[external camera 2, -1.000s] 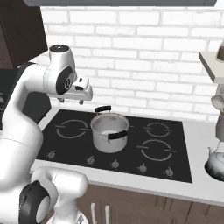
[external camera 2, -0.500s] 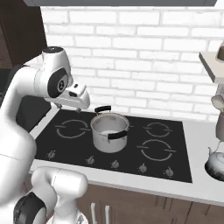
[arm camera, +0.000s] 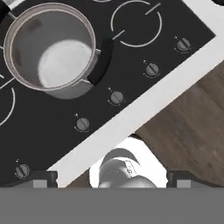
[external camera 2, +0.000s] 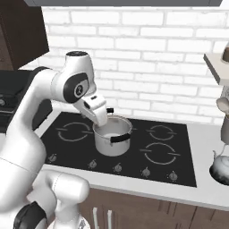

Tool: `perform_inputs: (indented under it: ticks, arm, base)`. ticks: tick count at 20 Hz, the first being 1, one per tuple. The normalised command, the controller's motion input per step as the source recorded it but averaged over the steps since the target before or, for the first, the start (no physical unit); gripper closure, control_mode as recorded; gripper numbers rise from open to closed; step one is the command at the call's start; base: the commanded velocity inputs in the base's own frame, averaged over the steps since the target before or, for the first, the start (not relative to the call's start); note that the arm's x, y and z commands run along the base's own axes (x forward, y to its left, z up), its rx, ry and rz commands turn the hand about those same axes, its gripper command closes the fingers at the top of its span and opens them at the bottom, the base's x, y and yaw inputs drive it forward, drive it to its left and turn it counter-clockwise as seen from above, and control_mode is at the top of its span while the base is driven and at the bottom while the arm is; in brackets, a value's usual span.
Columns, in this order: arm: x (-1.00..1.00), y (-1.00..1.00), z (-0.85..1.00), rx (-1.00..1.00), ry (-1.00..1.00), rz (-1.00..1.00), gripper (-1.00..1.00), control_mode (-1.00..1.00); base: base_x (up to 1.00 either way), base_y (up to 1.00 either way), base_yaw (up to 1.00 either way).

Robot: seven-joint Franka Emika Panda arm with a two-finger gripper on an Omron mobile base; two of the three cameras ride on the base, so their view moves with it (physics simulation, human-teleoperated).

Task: Pick the kettle from the counter and place it on a stove burner. Then turn the burner on.

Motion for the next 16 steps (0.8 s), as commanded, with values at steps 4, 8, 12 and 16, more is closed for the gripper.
perform_inputs:
  ticks: [4,8,12,16]
  arm:
    - [0.0,-1.0,-0.14,0.09,0.09,-0.59,-1.0,-1.0]
    - [0.0,-1.0,-0.31,0.01,0.04,-0.49,-1.0,-1.0]
    - [0.02,-0.88,-0.44,0.0,0.04,-0.33,-1.0,-1.0]
    - [0.29,-0.48,-0.42,0.0,0.09,-0.07,-1.0,-1.0]
  base:
    - [0.0,0.0,0.0]
    - [0.0,0.0,0.0]
    - [0.0,0.0,0.0]
    - [0.0,0.0,0.0]
